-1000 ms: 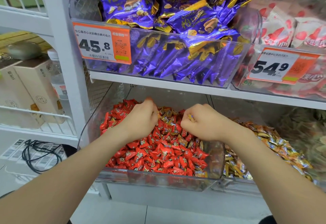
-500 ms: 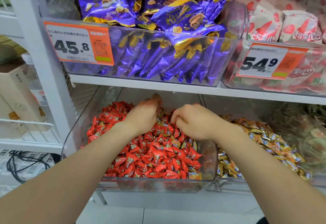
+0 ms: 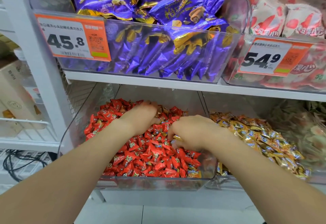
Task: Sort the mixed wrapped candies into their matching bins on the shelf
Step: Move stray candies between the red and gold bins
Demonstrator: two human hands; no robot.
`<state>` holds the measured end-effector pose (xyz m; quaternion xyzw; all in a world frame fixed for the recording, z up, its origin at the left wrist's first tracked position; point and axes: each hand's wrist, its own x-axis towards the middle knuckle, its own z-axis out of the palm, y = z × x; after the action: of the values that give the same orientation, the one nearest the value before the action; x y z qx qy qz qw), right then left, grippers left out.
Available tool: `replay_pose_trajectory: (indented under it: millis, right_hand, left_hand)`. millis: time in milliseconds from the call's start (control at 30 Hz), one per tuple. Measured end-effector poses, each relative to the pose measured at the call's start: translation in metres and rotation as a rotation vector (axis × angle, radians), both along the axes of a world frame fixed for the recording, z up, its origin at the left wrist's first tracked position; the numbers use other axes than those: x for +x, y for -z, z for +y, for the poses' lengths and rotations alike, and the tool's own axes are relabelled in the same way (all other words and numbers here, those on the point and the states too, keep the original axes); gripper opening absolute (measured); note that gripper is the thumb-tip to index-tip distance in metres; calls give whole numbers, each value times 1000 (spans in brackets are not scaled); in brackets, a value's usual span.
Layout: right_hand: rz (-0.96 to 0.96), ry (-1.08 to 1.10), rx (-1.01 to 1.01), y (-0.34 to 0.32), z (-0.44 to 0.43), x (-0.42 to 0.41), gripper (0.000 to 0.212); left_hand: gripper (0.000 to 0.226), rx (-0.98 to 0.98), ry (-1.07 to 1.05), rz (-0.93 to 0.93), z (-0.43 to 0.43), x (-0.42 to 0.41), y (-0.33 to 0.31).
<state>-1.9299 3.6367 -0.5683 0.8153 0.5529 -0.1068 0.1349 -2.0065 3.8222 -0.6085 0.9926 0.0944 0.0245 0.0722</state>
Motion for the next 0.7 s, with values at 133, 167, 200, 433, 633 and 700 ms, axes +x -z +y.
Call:
replay_pose_trajectory:
  millis: [133,167,200,433,633,700]
  right_hand:
    - [112,34,259,-1,-8,7,13]
    - [135,39,328,-2,-10,8,16]
    - [160,42,400,-3,-11,10,19]
    - [231,123,588,-8,-13,16,36]
    - [197,152,543,-9,-10,16,21]
    - [255,155,564,-11,-11,17,18]
  left_hand:
    - [27,-120,-13,-126,2,-6,-3]
    - [25,-137,-20,-141,3,-7,-4]
    - [26,-148,-35,-145,4,-10,-5]
    - [49,-61,-151,-168,-2,-11,-9]
    - [33,99,-4,-70,-12,-4,-5]
    - [44,174,31,7,-14,-1,-2]
